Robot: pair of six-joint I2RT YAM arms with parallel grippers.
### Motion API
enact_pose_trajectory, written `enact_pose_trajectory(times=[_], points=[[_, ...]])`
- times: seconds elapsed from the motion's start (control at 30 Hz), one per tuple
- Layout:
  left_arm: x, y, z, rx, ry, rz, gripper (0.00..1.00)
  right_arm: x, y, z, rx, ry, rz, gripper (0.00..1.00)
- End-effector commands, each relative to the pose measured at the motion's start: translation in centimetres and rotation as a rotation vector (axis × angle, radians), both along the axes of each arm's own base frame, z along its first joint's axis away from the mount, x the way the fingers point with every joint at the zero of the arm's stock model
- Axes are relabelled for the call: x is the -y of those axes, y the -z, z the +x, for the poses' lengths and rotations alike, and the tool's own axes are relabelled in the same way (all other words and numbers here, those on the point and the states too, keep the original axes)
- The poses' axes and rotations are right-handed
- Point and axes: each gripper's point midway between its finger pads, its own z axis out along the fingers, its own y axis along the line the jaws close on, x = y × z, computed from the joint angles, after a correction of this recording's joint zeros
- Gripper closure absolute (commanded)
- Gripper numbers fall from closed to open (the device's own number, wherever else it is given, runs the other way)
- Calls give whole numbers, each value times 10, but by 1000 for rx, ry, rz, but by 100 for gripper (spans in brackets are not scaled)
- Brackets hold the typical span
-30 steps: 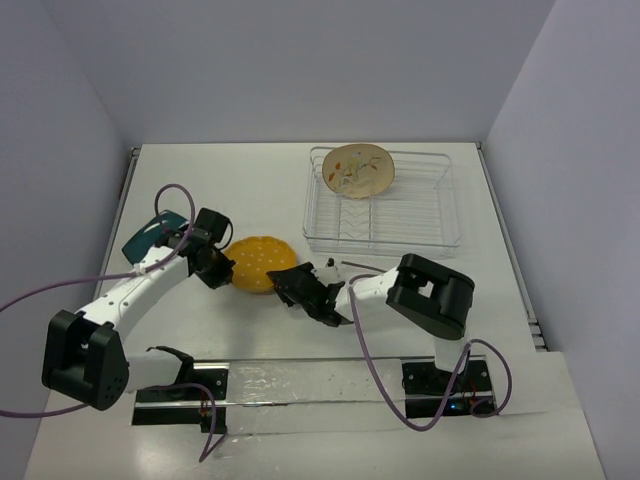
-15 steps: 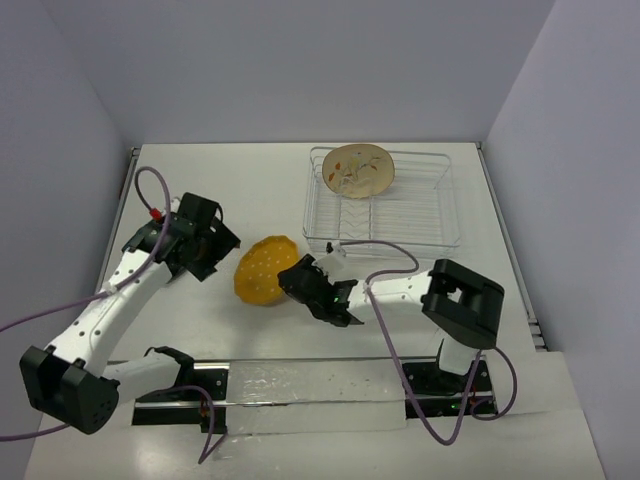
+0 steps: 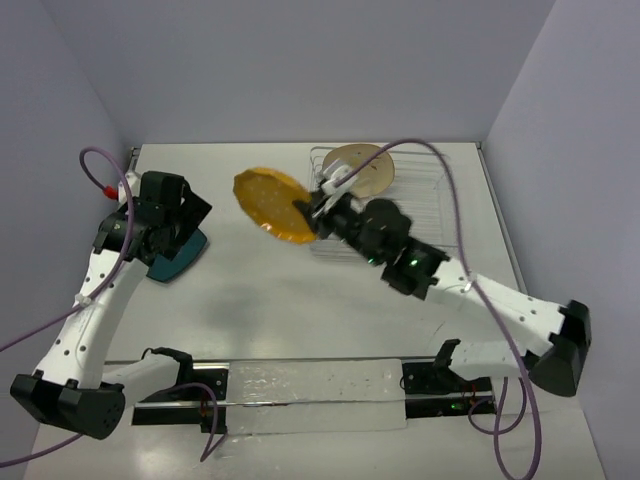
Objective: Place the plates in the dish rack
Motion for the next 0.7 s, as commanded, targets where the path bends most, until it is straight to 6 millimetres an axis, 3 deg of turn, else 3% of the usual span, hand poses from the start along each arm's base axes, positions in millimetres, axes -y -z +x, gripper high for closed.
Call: enact_pose_trajectory(times=[0.0,0.07,0.27,0.37,0.47,0.67], points=[[-32,8,23,23,-63,22,1,79,-109,4,605,-95,-279,100],[-51,23,25,14,-125,30,1,97,-107,8,624,-130,-420,100],[-105,40,22,-52,-295,72,1,148,-88,71,579,-73,-738,100],[-122,57,21,-97,-349,67,1,160,-74,98,551,-93,-826,100],[-136,67,23,-108,-384,57,1,159,-55,125,519,-128,-916,100],[-165,75,23,-158,-459,83,1,160,-17,179,411,-124,-987,100]])
